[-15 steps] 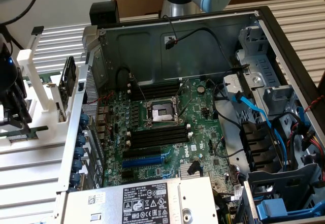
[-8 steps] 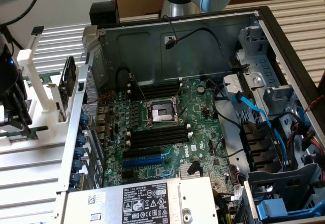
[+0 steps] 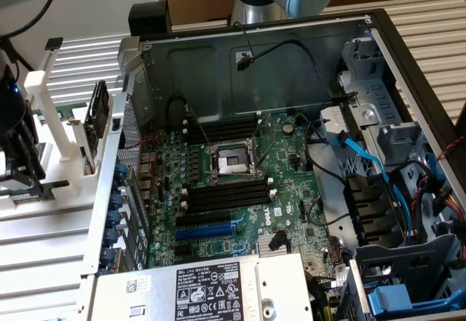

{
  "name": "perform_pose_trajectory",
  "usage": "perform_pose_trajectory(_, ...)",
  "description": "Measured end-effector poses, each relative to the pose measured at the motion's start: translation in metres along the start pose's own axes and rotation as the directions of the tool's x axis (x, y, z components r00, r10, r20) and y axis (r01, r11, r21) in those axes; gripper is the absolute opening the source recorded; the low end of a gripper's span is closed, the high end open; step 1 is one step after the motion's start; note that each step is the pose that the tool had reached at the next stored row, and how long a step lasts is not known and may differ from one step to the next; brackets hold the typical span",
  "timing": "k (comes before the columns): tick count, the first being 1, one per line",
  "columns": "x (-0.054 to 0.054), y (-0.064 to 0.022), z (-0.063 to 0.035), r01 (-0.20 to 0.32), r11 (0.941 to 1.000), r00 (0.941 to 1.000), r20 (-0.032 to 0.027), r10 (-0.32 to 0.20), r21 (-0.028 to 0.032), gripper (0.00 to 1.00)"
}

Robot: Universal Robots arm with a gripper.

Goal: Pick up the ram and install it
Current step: 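Pick up the ram and move it above insertion slot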

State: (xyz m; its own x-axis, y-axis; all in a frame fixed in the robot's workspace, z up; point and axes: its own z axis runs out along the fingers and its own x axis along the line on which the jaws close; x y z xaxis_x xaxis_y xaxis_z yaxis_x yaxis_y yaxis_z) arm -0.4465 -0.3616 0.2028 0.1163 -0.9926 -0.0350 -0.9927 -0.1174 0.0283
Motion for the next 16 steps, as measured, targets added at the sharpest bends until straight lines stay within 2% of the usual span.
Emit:
perform_pose_trajectory(8,0.0,0.0006,0.0022,0.0,1.0,1.0,-0.0038,0.0,-0.0004,0.33)
perform_pose_trajectory(16,0.001,0.0007,0.0023,0.001,1.0,1.0,-0.0036,-0.001,-0.0005,0.33)
